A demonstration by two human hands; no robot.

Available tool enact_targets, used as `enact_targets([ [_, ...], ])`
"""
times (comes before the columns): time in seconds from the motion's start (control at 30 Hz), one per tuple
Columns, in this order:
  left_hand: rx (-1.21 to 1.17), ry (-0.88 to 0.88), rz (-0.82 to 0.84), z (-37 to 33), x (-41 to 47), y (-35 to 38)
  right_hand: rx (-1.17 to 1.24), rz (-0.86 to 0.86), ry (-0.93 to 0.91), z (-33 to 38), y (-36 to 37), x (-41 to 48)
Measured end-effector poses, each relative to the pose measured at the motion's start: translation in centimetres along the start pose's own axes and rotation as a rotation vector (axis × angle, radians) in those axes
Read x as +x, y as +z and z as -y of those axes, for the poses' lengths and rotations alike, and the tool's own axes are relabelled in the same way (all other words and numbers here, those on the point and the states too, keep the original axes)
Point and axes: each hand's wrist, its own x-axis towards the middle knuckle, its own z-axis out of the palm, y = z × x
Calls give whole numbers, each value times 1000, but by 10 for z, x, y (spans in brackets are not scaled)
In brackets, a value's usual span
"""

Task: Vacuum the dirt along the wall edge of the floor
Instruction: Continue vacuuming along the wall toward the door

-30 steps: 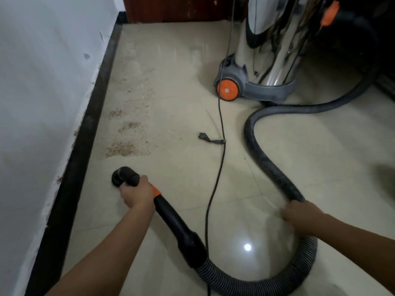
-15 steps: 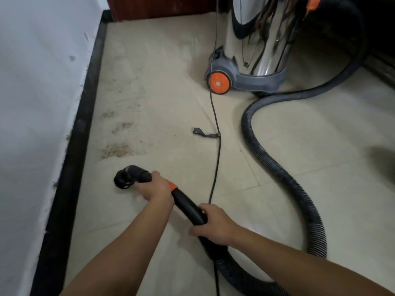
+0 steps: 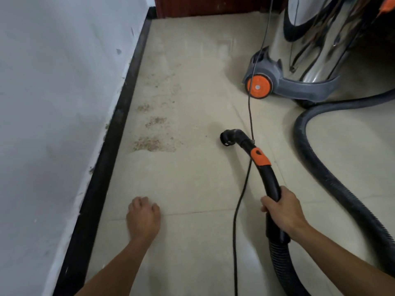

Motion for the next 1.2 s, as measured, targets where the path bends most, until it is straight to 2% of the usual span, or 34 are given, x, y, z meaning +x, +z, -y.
enact_targets([
  [0.07,55,45,-11,10,-7,11,6,25,0,5,11,14],
  [0.27,43,27,-2,3,-9,25,27,85,-34,44,38,54],
  [0.5,81,41,-41,2,-4,30,-84,249,-160,25,40,7],
  [0.67,79,33,-34,0,-4,28,-24,348,-116,37,43,16],
  [0.73,65,30,-27,0,-4,26,46,329,-101,53,47,29],
  [0.93,59,31,-30,0,-5,25,252,97,-106,97,34,66],
  [1.1,58,37,-29,-2,-6,20,236,200,-89,105,40,53],
  [1.2,34,38,-38,-2,-6,20,187,125,-135,99,45,39],
])
